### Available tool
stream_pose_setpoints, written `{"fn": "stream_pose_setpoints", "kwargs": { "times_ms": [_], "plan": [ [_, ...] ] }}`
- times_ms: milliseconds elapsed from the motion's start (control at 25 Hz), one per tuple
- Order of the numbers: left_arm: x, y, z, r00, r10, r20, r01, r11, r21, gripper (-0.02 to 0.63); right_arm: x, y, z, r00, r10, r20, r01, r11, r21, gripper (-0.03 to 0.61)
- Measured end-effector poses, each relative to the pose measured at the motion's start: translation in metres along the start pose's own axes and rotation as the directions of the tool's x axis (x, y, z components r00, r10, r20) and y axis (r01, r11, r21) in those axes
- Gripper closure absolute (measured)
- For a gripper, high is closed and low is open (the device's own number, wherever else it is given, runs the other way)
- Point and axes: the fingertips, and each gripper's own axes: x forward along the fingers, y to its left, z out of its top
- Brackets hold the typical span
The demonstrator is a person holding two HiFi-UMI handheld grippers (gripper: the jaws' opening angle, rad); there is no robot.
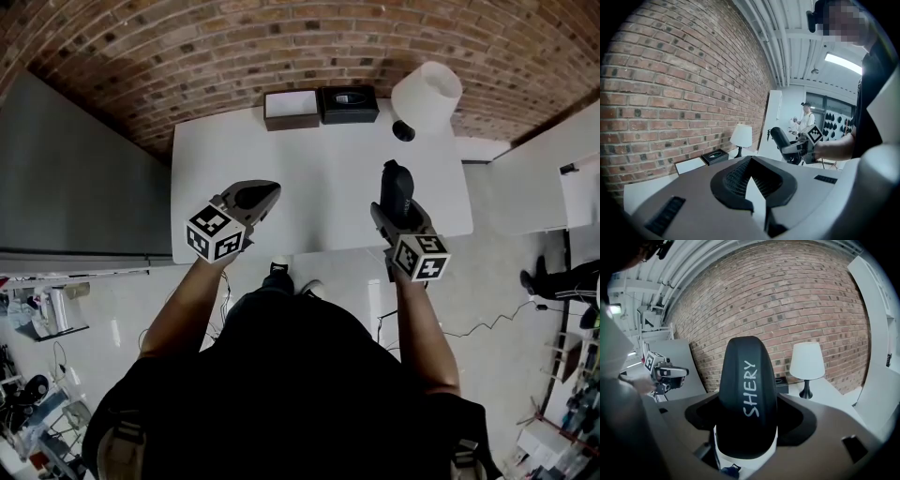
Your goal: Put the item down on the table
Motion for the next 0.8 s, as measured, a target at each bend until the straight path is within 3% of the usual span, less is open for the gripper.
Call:
{"fn": "stream_pose_setpoints", "kwargs": {
  "times_ms": [800],
  "plan": [
    [-0.007,0.071,0.009,0.999,-0.048,0.011,0.048,0.999,0.002,0.6,0.033,0.011,0.004,0.996,-0.089,-0.017,0.089,0.996,0.022,0.227]
  ]
}}
